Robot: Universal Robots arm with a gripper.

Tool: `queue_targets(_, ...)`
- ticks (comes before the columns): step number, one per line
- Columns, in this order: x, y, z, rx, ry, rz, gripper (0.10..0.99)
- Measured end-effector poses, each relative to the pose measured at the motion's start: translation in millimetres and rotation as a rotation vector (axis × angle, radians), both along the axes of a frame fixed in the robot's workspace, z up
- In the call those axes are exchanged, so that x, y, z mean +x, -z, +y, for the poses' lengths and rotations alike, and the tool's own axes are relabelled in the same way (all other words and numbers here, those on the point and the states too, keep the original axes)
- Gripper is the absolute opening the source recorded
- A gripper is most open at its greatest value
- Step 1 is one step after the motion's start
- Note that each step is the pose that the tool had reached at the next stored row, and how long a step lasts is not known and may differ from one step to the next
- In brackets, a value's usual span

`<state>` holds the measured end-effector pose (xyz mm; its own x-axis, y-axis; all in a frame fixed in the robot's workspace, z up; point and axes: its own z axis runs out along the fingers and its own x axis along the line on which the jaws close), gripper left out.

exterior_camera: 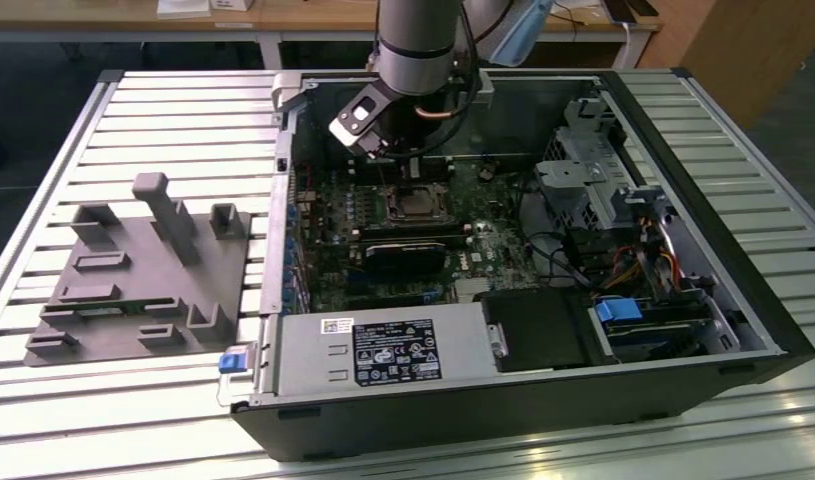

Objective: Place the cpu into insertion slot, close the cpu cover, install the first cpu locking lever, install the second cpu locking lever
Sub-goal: 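Close the cpu cover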

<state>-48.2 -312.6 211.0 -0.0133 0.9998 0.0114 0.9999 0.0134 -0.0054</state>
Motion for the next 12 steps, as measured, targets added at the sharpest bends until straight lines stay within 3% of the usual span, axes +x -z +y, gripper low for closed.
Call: queue_targets(12, -1.7, 11.7, -0.2, -0.001, 0.0, 0.0006, 0.106)
